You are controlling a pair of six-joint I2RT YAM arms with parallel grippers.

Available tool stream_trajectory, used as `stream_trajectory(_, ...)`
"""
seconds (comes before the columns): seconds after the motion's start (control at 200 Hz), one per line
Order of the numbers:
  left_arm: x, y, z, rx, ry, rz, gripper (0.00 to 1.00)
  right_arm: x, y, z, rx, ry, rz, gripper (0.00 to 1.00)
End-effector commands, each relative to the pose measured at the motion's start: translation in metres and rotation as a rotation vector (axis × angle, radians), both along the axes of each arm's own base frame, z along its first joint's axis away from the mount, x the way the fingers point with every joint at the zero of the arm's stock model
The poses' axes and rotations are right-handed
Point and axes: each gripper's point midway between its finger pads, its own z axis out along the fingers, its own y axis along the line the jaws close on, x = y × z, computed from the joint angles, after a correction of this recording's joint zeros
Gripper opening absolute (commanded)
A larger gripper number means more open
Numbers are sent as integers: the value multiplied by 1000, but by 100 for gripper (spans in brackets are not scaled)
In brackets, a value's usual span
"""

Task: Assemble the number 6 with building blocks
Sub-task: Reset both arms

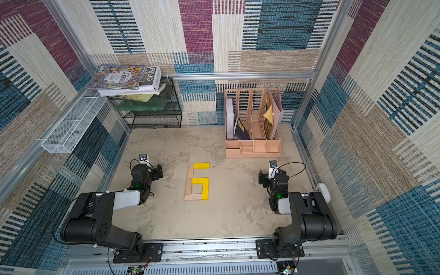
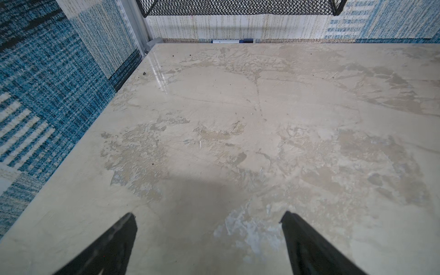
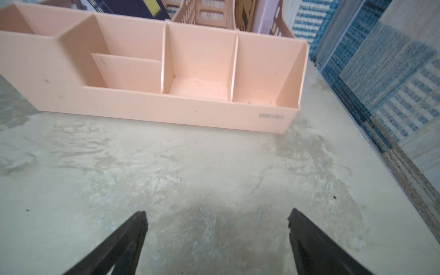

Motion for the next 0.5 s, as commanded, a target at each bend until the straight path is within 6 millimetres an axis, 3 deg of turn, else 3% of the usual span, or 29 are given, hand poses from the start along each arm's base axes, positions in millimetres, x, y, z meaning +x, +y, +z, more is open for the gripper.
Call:
stream_trajectory(0.0, 3, -1, 4, -12, -15, -8, 99, 14, -9, 34, 28, -118, -27, 96)
stream_trajectory(0.496, 3, -1, 4, -16, -15, -10, 99, 17, -5, 34, 17, -117, -9, 96)
